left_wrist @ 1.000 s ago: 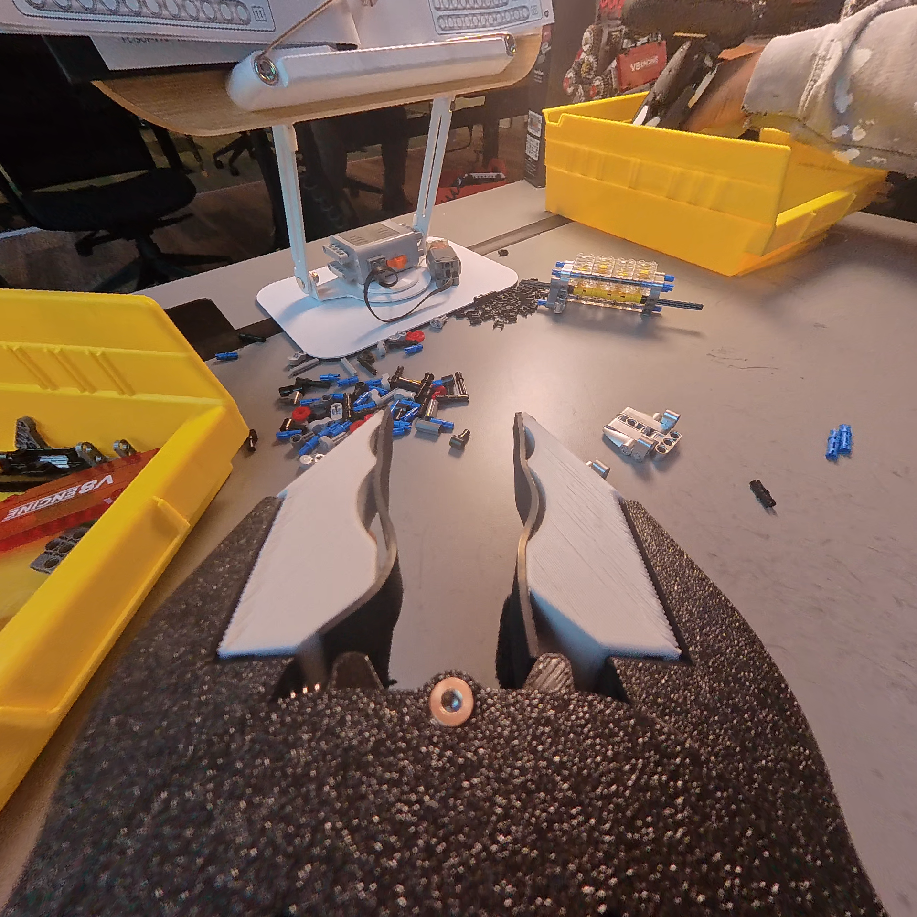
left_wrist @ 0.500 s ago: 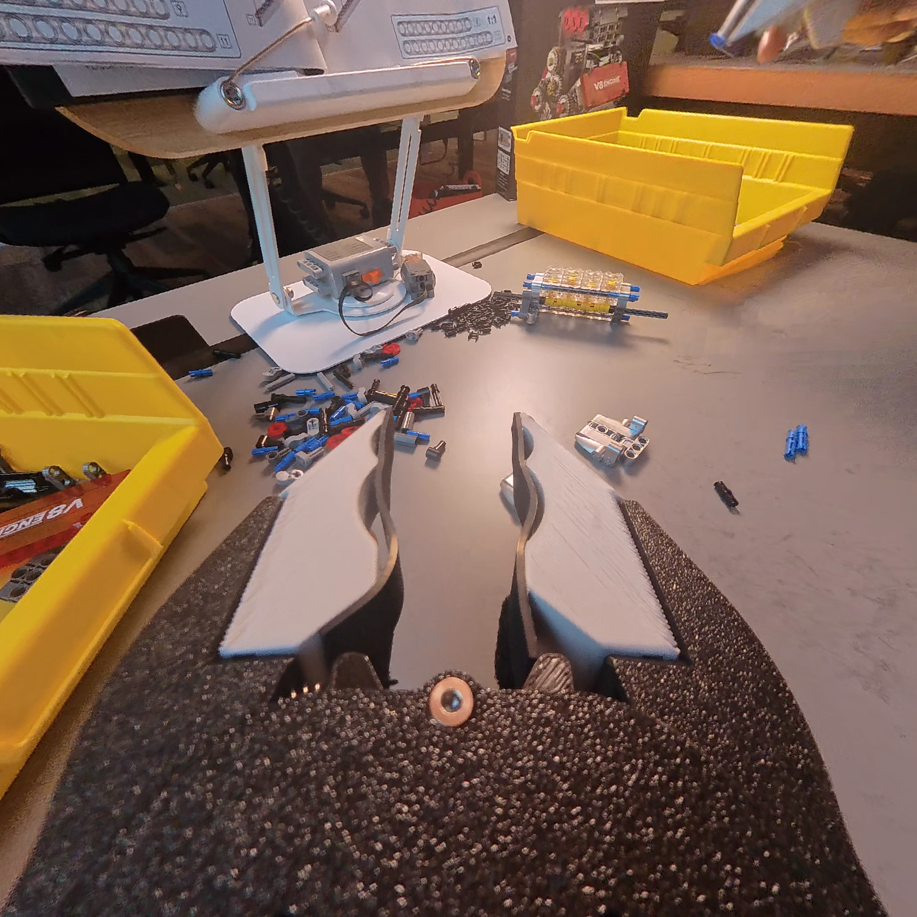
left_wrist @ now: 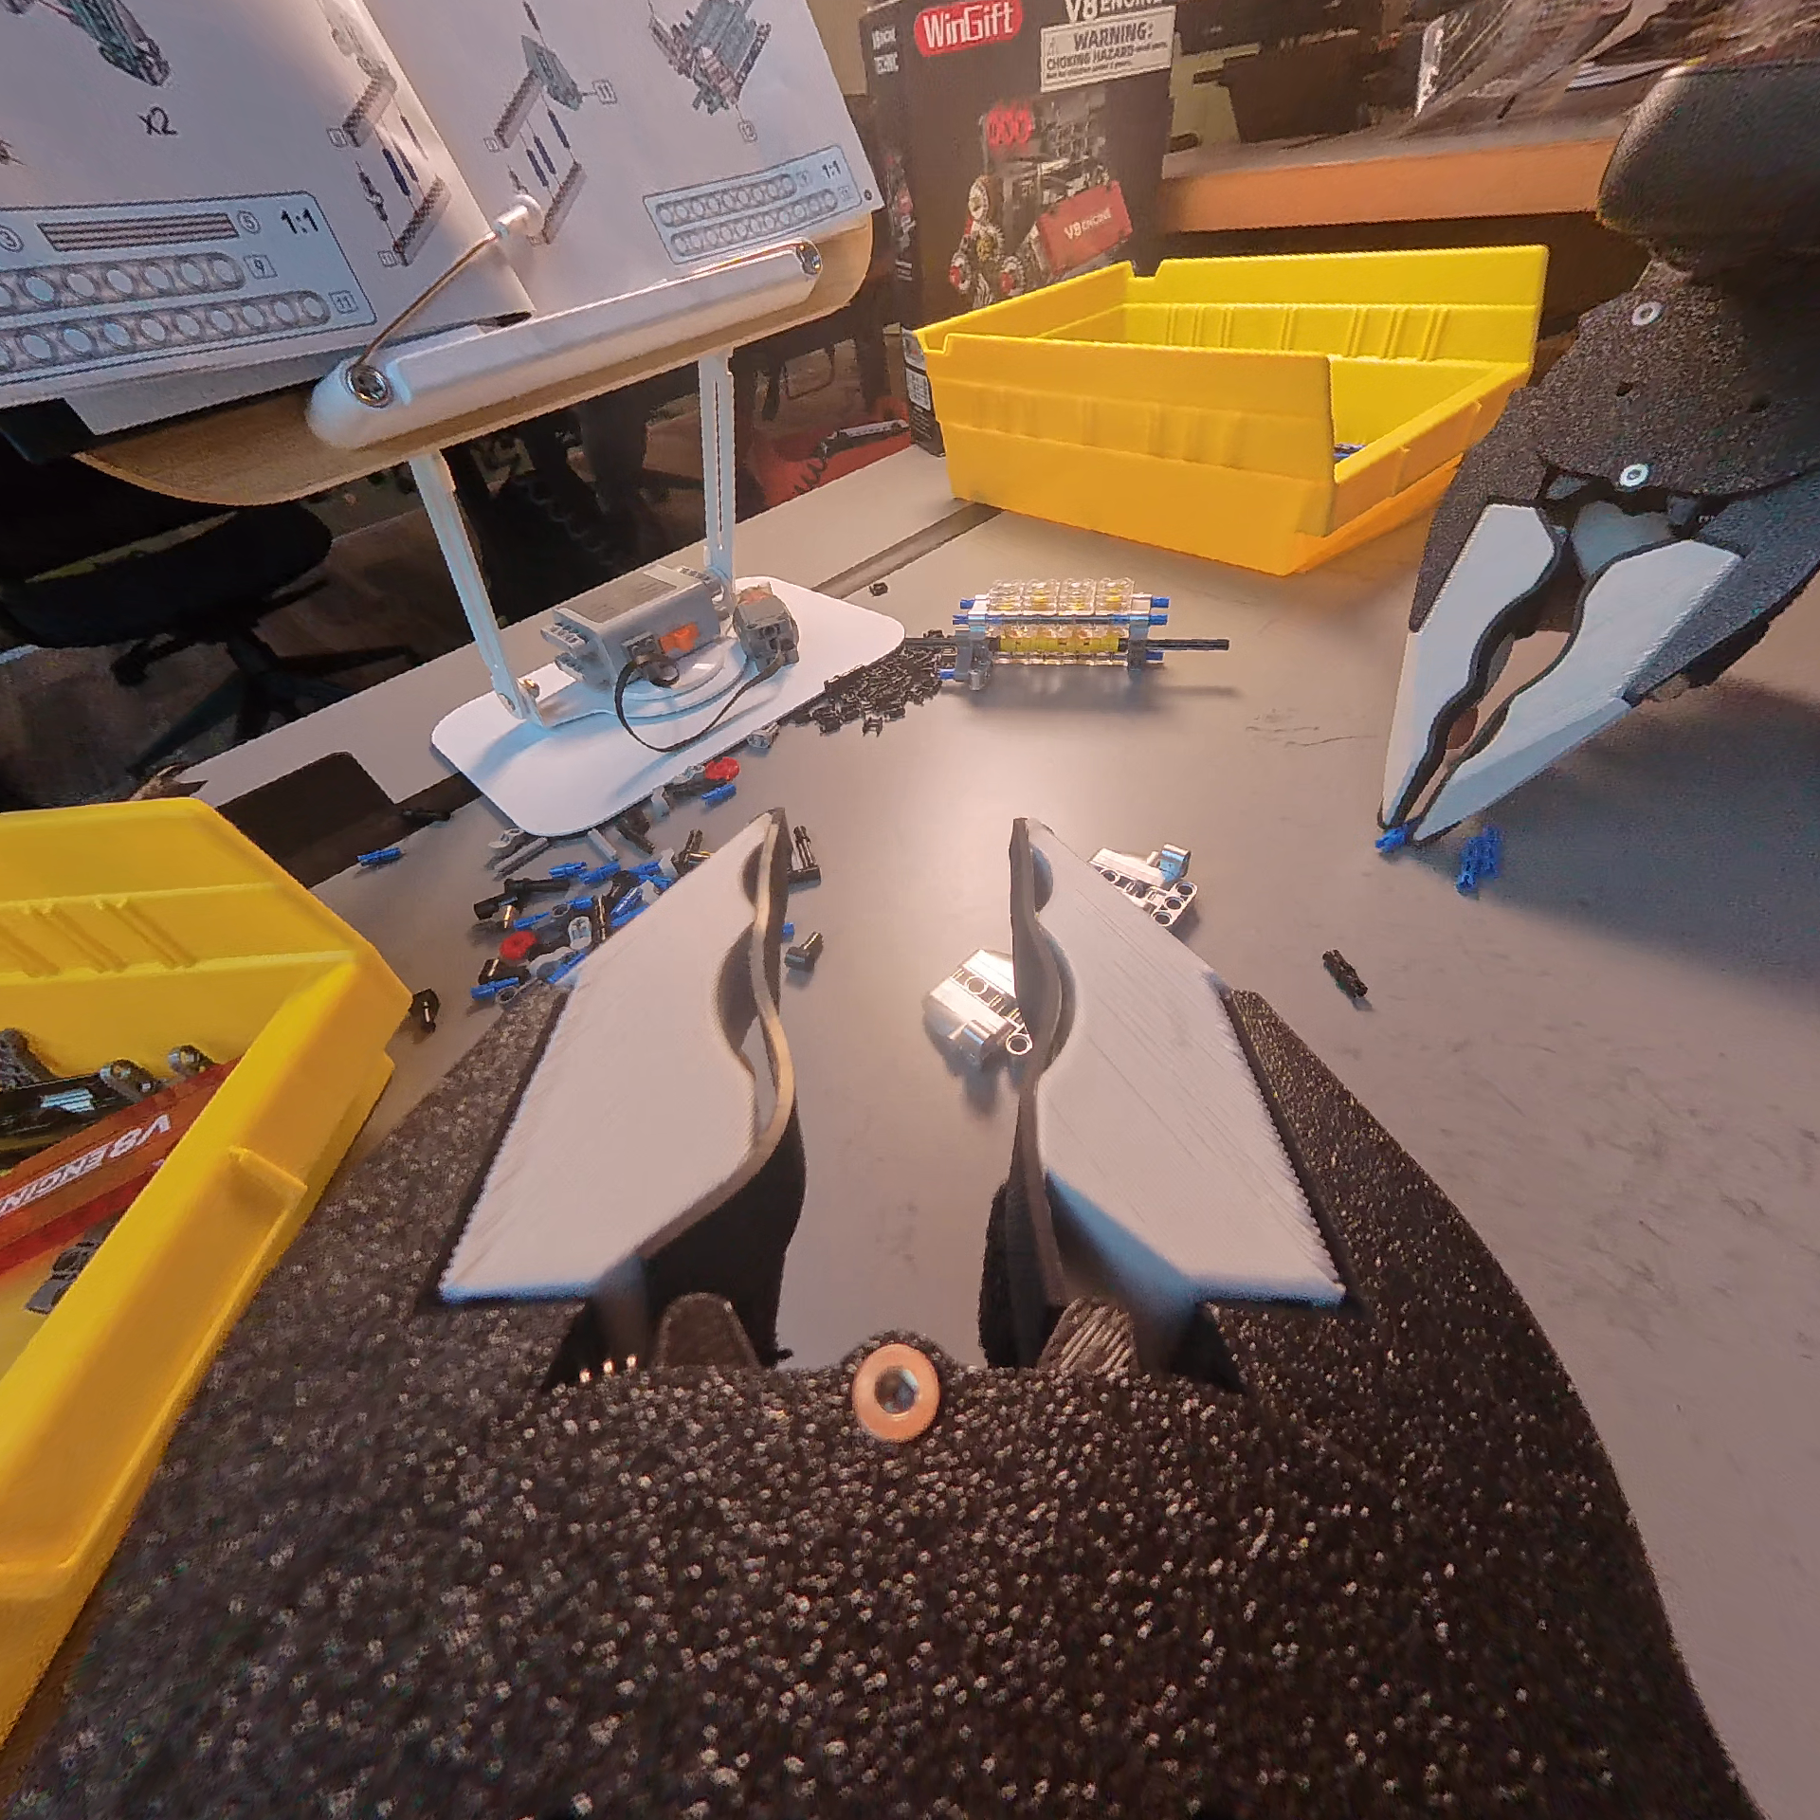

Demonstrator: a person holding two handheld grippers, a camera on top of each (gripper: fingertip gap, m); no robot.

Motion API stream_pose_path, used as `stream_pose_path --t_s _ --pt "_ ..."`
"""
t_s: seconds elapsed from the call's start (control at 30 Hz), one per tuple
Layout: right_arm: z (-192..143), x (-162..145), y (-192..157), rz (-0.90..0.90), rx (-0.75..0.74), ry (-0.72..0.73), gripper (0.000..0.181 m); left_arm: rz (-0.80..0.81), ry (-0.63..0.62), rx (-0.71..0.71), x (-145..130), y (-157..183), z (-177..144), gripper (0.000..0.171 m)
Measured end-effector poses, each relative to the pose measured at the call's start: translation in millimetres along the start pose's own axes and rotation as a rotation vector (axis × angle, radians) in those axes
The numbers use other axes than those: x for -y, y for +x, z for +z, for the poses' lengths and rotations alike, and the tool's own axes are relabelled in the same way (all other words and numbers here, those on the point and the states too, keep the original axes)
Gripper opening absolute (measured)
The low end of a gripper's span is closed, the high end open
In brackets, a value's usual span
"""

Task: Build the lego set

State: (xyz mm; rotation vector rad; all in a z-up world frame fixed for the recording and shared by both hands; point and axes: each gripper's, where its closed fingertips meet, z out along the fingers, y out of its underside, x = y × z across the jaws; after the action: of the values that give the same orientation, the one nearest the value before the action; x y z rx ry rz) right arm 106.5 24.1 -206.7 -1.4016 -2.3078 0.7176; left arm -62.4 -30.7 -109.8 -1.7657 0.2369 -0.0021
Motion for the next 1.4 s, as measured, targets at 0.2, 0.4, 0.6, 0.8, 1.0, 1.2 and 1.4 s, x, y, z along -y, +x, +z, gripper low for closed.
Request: stream_pose_path --t_s 0.2,0.4,0.6,0.8,1.0,1.2,1.4 --pt "1 0 0 0.007 -0.025 -0.019 0.005 0.002 -0.007 -0.008 -3 0 1 0.043" --pt "-2 9 1 0.043 -0.063 0.034 0.01 0.006 0.001 -0.015 0 2 0 0.043" --pt "-32 53 24 0.122 -0.187 0.274 0.016 0.005 0.006 -0.016 1 2 -1 0.043" --pt "-81 107 62 0.279 -0.374 0.714 0.038 0.0 0.009 -0.004 1 0 -2 0.043" --pt "-115 96 95 0.391 -0.666 0.996 0.051 -0.014 0.032 0.062 0 -13 -2 0.04" --pt "-108 85 89 0.236 -0.799 0.898 0.053 -0.131 0.16 0.186 45 -48 15 0.024" --pt "-89 90 80 0.171 -0.759 0.835 0.05 -0.041 0.298 0.303 131 -99 70 0.0"
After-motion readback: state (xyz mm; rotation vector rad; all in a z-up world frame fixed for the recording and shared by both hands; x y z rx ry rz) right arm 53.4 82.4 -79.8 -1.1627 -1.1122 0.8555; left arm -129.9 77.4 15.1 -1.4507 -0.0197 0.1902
